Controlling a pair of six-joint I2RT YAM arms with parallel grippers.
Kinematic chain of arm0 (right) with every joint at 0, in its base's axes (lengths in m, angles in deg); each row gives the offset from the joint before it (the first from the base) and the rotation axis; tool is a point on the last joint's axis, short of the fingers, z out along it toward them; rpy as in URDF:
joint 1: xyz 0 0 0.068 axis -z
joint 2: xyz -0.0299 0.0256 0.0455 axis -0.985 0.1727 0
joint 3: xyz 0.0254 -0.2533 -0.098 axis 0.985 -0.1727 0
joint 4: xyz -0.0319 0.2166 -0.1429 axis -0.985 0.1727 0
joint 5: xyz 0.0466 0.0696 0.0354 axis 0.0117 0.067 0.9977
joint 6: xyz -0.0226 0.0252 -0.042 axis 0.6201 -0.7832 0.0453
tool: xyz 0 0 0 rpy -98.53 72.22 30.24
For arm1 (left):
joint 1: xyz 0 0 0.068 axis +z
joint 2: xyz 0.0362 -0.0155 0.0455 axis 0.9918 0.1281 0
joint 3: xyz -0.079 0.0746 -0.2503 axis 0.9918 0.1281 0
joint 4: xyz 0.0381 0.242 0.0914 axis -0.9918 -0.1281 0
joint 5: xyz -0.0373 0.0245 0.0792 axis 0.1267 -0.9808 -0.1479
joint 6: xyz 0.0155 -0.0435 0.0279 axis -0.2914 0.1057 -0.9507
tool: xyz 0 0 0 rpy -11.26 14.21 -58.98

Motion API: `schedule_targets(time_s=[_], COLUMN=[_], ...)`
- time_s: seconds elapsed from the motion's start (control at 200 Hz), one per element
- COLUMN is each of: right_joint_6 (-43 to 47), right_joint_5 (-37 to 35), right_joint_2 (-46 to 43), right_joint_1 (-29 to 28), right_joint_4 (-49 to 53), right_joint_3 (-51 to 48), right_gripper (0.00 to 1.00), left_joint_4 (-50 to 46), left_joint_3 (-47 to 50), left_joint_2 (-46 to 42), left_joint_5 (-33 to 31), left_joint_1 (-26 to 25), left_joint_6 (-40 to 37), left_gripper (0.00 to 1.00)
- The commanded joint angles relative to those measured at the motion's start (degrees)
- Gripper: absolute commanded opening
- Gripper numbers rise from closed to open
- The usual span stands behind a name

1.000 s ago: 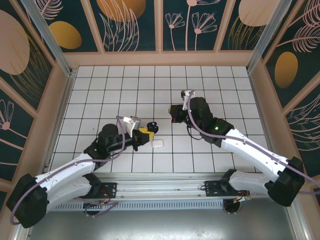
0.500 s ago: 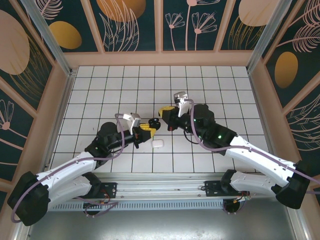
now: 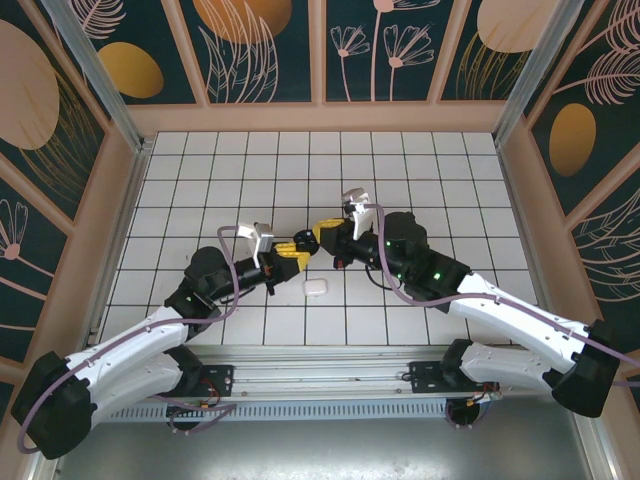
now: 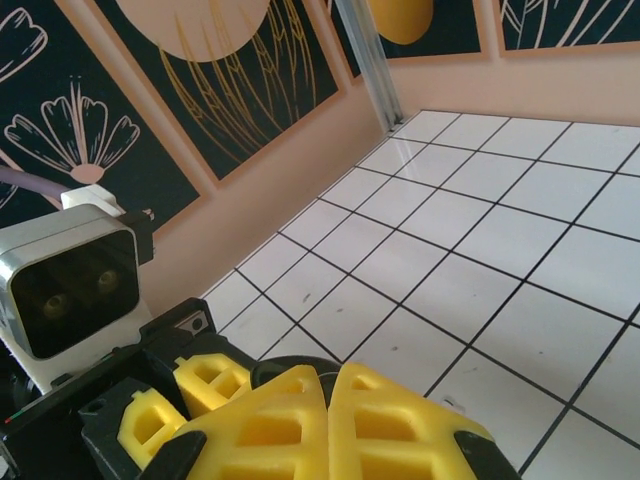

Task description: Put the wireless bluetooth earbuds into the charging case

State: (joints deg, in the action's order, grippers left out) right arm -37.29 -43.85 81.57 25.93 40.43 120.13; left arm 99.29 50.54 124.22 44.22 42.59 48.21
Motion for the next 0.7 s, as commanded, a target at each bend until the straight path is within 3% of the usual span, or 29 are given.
schedule_targets(time_s=[0.0, 0.696], right_joint_6=[1.2, 0.8], right_joint_5=[2.3, 4.6], right_joint_2=[-0.1, -0.1], right_joint_1=[-0.5, -2.1], right_joint_4=[-2.8, -0.6], right_joint_3=[-0.7, -1.0], right_gripper=[0.0, 0.0], left_joint_4=[3.4, 4.2], left_joint_3=[0.4, 0.7], left_joint_2=[-0.7, -2.3], left_joint_5=[0.4, -0.6], left_joint_1=[0.2, 0.2], left_joint_6=[1.0, 2.1], left_gripper=[0.0, 0.0])
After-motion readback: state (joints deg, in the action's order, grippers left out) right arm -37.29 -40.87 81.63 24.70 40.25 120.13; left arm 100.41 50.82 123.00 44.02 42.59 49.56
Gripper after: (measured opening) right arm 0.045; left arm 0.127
